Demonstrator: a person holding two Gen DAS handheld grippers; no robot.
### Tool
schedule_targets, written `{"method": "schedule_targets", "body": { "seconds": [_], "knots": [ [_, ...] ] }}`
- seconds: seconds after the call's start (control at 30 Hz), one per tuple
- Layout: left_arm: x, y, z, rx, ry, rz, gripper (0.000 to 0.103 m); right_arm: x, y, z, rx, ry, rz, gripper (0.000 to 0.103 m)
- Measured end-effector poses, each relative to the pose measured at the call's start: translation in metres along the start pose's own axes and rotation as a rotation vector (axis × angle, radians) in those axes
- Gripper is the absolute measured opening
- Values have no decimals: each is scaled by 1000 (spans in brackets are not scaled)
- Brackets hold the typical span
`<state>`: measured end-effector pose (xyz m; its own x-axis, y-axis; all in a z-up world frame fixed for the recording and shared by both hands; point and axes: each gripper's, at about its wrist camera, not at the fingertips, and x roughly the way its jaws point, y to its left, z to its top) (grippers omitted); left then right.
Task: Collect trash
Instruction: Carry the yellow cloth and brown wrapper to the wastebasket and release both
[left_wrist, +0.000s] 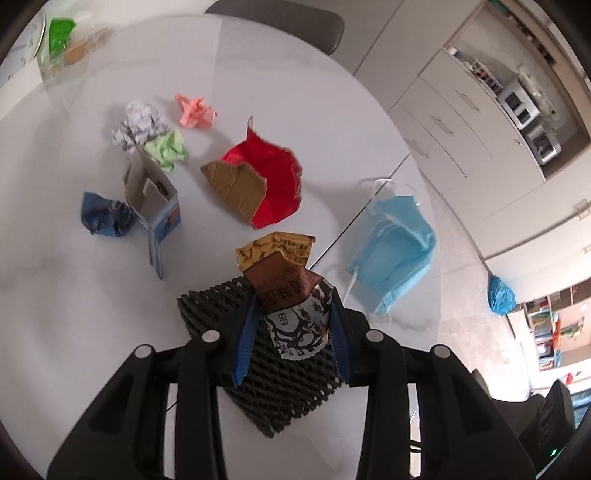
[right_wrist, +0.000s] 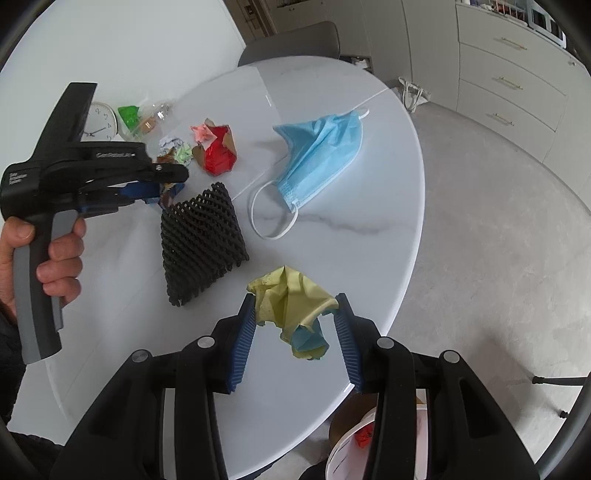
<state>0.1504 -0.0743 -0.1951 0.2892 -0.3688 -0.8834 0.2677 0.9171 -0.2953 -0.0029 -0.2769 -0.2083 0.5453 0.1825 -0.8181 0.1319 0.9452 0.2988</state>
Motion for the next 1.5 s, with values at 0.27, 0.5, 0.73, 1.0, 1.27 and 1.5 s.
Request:
{"method": "schedule_targets", "body": {
  "seconds": [0.27,0.5,0.73,1.0,1.27,1.5],
  "knots": [
    [-36,-74,-52,349,10,-9,36,-57,-25,-57,42,22,-134,44],
    [-46,-138,-140,561,110,-163,36,-71,-64,-149,96,180,-283,46],
    [-33,-188,-198,702,190,-190,36,-50,-91,-204,166,271,-290,74],
    [-20,-225,-234,791,259,-193,36,-91,-122,-215,259,198,-366,94],
    [-16,-259,-268,914,283,-235,54,-148,-150,-216,362,78,-427,100],
    [-31,-271,-277,951,230,-260,92,-166,-156,-215,371,35,-446,100]
  ]
}}
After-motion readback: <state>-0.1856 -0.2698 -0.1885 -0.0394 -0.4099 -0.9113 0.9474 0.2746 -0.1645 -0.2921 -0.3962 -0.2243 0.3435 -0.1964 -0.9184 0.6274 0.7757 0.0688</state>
